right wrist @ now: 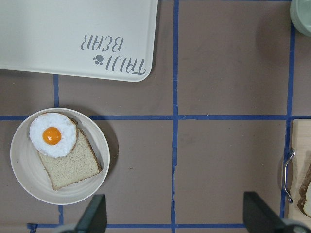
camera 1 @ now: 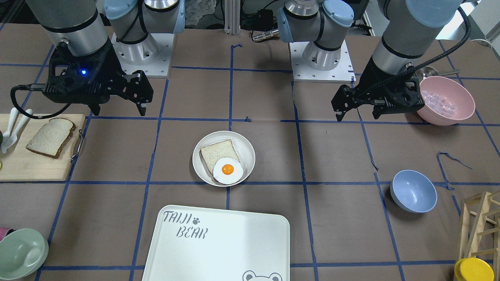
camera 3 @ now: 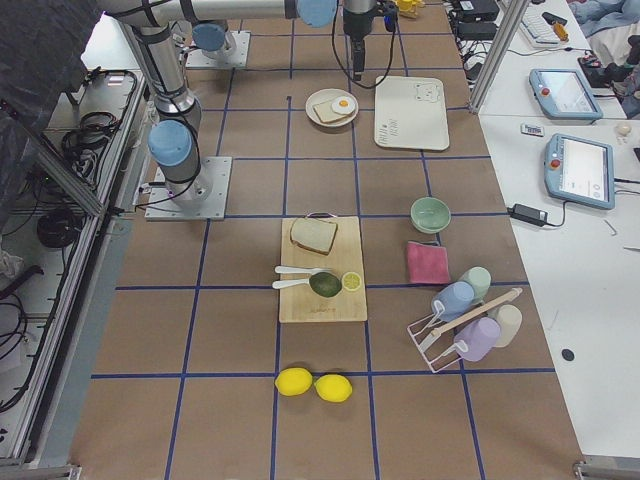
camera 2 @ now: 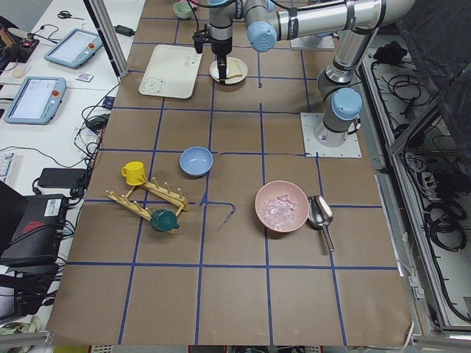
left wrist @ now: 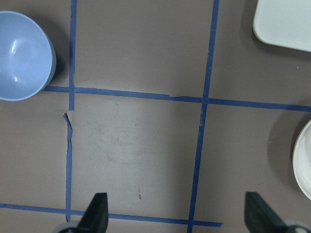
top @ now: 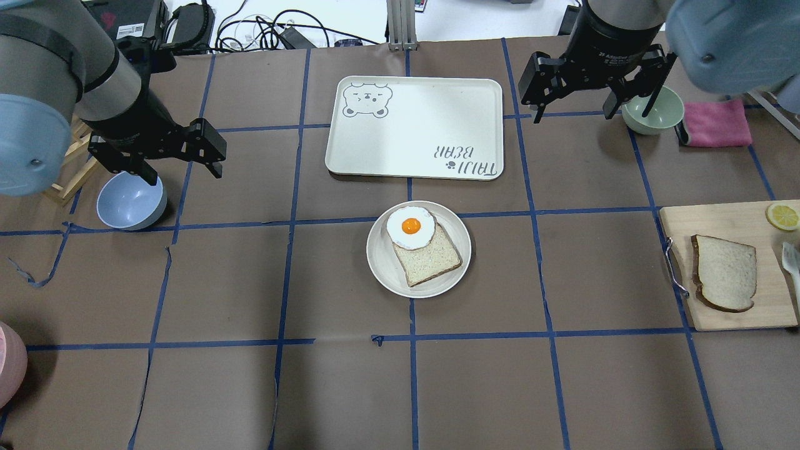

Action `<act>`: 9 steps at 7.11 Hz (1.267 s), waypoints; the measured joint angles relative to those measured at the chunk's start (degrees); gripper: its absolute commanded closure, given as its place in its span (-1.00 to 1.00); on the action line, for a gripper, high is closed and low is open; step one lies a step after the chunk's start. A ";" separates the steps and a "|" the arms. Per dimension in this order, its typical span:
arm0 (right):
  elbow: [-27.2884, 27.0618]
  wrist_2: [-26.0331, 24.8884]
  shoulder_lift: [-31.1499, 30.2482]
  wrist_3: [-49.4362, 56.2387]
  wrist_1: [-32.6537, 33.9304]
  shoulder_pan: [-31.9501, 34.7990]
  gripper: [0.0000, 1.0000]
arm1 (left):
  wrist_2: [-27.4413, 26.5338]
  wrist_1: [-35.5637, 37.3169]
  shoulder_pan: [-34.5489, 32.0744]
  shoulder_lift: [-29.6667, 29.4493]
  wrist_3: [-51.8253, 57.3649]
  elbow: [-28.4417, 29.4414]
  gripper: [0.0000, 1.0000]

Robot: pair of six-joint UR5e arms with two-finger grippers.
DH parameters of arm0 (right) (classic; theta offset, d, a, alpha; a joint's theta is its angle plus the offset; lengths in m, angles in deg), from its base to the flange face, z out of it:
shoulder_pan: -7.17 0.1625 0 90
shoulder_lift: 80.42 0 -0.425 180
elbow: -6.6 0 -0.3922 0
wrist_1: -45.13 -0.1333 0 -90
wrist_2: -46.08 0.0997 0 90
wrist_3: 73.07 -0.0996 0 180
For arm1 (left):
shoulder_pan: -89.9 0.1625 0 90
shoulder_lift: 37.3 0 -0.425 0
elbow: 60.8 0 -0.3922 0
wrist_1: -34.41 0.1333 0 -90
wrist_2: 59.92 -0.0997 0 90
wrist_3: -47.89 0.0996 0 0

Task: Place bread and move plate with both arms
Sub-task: 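Move the right gripper toward the wooden cutting board holding the bread slice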

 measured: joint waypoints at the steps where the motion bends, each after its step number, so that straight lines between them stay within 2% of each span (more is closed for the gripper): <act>1: 0.32 0.15 -0.06 -0.08 0.35 0.04 -1.00 | -0.01 -0.28 -0.03 0.52 0.01 0.01 -1.00; 3: 0.80 1.11 0.05 -0.15 4.76 0.41 -1.00 | -0.07 -0.65 -0.05 0.73 0.07 0.03 -1.00; 5: 0.94 3.19 0.31 -0.47 6.19 0.50 -1.00 | -0.06 -0.70 -0.05 0.72 0.08 0.03 -1.00; 9: 0.45 2.73 -0.94 -0.84 2.19 -0.01 -1.00 | -0.24 -0.38 -0.04 0.38 0.00 -0.02 -1.00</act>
